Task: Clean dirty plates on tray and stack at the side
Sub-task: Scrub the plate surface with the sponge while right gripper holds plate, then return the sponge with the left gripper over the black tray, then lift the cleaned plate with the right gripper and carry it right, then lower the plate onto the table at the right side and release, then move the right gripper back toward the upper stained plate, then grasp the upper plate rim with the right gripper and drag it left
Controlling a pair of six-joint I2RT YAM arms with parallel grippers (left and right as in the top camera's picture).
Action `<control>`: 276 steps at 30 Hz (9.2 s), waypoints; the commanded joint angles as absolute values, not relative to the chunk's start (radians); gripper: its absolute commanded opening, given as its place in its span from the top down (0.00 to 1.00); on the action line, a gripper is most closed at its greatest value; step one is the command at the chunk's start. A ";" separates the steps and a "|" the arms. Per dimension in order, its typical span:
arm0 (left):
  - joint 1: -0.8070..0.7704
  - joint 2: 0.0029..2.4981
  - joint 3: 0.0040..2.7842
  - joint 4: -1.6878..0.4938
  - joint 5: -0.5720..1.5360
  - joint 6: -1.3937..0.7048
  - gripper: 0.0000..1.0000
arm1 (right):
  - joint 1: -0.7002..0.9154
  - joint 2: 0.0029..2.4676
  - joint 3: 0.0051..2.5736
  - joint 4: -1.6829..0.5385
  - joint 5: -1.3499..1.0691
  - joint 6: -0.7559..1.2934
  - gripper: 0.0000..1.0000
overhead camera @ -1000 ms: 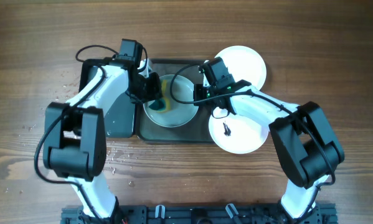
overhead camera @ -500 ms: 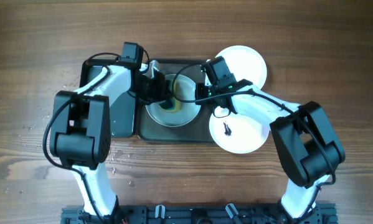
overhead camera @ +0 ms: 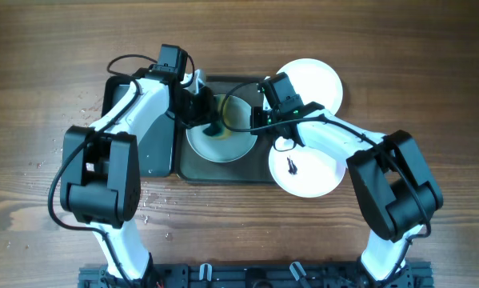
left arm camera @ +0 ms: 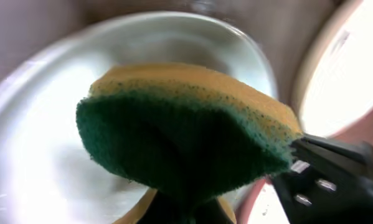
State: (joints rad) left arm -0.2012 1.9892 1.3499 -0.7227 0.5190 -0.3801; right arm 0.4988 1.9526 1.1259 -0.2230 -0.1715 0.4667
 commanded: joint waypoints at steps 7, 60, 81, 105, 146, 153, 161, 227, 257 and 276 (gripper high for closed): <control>-0.210 1.834 1.366 -0.734 0.403 -0.351 0.96 | 0.499 1.975 1.119 -0.228 -0.157 0.471 0.79; 0.085 1.410 1.124 -0.914 -0.370 -0.485 0.96 | 0.700 1.885 1.542 -0.366 0.241 0.468 0.96; 0.162 1.410 1.124 -0.933 -0.348 -0.488 0.96 | 0.888 2.082 1.541 0.450 0.505 -0.438 0.96; 0.162 1.410 1.124 -0.932 -0.327 -0.487 0.96 | 0.898 2.082 1.541 0.442 0.453 -0.063 0.96; 0.161 1.410 1.124 -0.845 -0.067 -0.366 0.96 | -0.517 1.846 1.390 -0.760 -0.051 0.370 0.96; 0.161 1.410 1.124 -0.845 -0.067 -0.366 0.96 | -0.511 1.846 1.389 -0.764 -0.145 0.245 0.40; 0.161 1.410 1.124 -0.841 -0.055 -0.344 0.96 | -0.302 1.845 1.384 -0.897 -0.456 -0.059 0.66; 0.161 1.410 1.124 -0.833 -0.048 -0.344 0.96 | -0.011 1.847 1.022 -0.464 -0.351 -0.155 0.96; 0.161 1.410 1.124 -0.833 -0.048 -0.344 0.96 | -0.003 1.758 1.169 -0.440 -0.202 -0.076 0.60; 0.161 1.410 1.124 -0.828 -0.049 -0.344 0.96 | -0.003 1.929 1.168 -0.303 -0.211 -0.032 0.89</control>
State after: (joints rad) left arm 0.1566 1.4097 1.1248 -0.8360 -0.0536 -0.3565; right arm -0.0090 1.9125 1.1675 -0.3080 -0.2115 -0.0540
